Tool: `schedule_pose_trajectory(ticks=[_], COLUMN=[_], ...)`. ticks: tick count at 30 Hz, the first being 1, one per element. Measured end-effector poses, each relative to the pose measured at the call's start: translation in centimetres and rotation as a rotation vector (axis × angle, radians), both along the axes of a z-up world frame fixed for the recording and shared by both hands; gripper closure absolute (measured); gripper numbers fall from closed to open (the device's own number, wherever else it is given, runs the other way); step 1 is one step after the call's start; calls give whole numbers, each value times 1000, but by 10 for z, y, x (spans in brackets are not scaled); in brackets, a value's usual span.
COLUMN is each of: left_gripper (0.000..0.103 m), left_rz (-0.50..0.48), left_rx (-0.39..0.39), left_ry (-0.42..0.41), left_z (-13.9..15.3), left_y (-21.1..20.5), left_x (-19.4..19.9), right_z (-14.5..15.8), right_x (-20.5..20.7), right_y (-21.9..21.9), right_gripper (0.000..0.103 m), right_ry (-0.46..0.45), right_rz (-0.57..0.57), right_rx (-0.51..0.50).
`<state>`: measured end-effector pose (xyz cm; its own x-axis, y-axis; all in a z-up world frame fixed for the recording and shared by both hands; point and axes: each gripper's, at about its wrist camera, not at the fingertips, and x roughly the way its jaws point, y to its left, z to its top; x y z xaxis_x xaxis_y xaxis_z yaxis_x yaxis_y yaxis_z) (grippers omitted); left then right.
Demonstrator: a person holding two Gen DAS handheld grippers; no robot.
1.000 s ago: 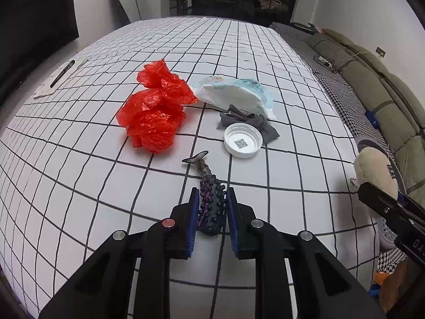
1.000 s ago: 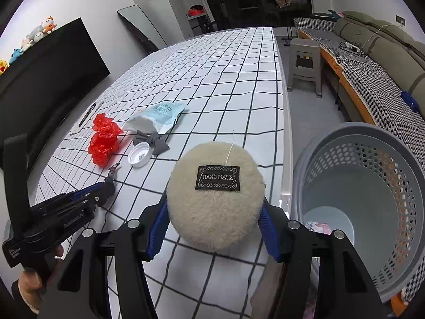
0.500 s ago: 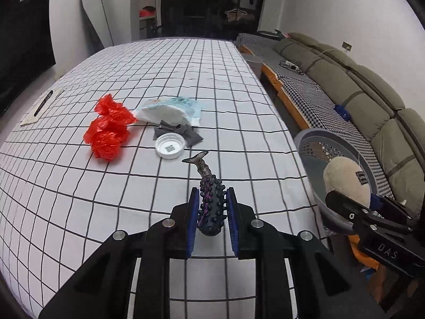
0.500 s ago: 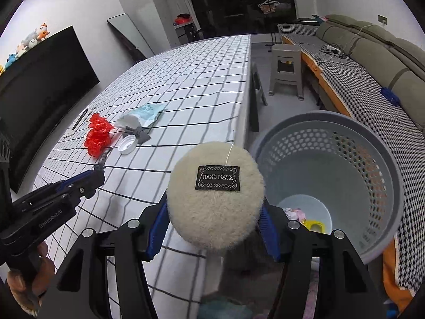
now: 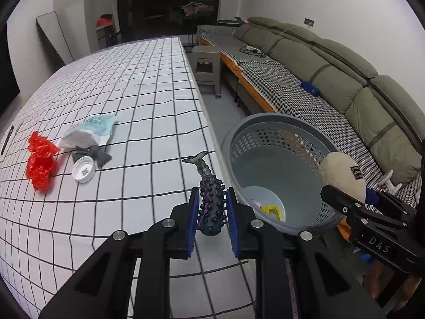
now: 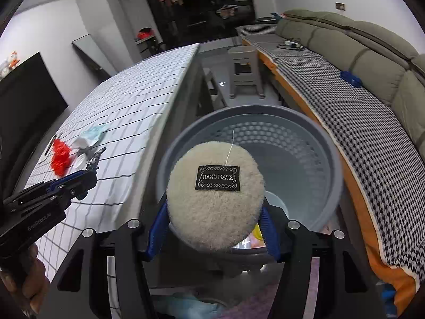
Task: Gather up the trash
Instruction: 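Carry the beige ball and purple toy in both tools over the basket, then open both tools to drop the ball and purple toy into the basket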
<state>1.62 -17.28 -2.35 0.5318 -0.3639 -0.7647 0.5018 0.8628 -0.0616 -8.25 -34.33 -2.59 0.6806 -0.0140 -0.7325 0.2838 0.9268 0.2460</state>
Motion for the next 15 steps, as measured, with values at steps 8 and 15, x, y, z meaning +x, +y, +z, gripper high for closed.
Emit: schedule_pose_trajectory(ticks=[8,15], left_gripper=[82,82], left_rz=[-82,-128], left_rx=[35,62], left_ry=[30,58], left_z=[-11,-24], left_y=[-55,-90], left_x=[7,16], right_z=[-14,-27], right_x=[-2,12], right_y=[-47,-67], right_gripper=[45,45], right_ry=[32,66], right_rz=[-72,-86], right_rx=[33,31])
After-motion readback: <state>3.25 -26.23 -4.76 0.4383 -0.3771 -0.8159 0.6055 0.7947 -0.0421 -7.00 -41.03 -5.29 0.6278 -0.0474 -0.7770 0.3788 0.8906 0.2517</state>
